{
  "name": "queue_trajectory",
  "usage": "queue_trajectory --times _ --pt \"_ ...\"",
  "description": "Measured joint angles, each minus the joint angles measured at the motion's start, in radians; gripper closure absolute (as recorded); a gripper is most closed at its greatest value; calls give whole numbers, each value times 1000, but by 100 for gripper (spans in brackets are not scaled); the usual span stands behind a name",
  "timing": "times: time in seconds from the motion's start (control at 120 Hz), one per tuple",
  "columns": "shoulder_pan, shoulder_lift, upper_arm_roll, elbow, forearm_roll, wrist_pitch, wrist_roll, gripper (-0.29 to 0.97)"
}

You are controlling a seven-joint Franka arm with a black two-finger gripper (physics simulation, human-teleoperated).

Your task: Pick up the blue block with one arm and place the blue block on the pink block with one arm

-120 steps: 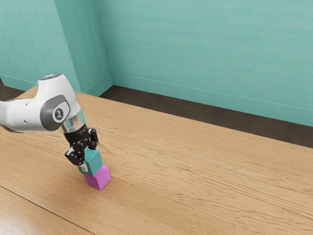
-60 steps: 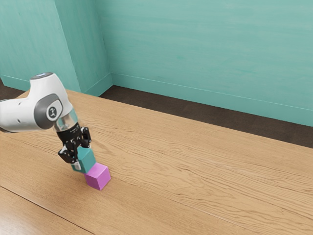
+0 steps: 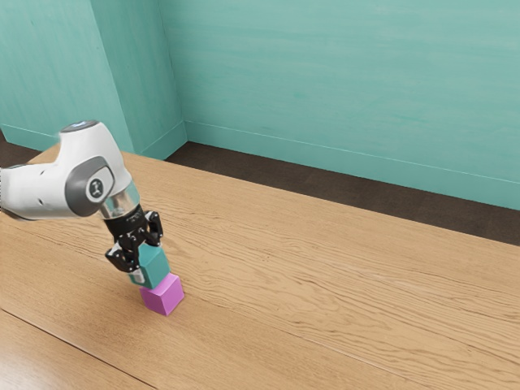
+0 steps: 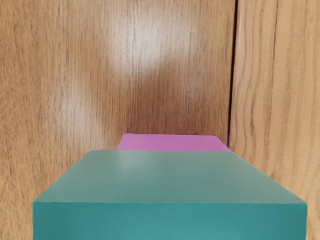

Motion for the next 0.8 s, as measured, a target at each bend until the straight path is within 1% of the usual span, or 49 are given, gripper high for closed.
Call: queue_trajectory --times 0.133,0.308,0.517,0.8 --pt "-27 -20 0 -3 -1 1 2 38" --pt "-20 -23 0 -4 -3 2 4 37" --pt "-17 14 0 -2 0 21 9 37" --pt "-4 27 0 -2 0 40 16 37"
